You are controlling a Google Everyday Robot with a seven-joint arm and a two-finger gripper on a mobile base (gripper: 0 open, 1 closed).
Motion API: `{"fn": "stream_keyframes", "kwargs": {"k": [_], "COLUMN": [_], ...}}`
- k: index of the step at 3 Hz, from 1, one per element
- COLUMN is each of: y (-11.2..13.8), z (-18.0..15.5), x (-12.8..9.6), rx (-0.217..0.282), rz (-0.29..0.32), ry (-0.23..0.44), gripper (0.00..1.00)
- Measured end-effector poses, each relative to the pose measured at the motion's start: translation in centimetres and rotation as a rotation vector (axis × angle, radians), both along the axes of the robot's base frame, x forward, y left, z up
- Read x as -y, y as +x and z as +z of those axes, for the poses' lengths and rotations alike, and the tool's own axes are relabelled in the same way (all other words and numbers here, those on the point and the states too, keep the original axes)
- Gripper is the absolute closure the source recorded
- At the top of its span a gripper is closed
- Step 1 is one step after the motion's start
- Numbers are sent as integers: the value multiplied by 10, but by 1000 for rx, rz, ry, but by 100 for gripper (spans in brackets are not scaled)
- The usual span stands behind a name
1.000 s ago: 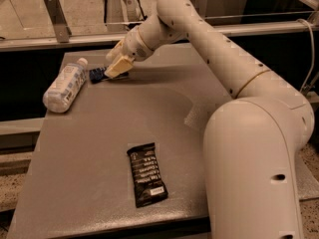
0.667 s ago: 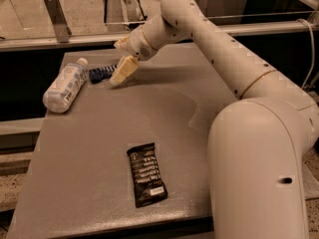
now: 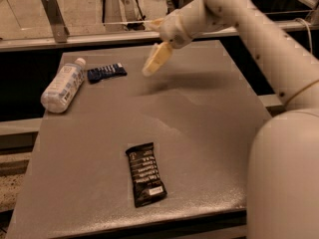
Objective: Move rxbar blueberry near blue plastic bottle
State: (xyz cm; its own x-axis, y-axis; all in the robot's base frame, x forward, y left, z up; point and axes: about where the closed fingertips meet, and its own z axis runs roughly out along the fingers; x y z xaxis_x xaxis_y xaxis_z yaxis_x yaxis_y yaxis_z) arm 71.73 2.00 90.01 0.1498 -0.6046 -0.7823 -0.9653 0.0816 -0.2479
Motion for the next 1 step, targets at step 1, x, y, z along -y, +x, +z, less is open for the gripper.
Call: {"fn": "stream_keyframes", "kwargs": {"k": [1], "y": [-11], "z": [29], "x": [74], "rx": [54], "rz": [-106], "ry": [56], "gripper": [0]}}
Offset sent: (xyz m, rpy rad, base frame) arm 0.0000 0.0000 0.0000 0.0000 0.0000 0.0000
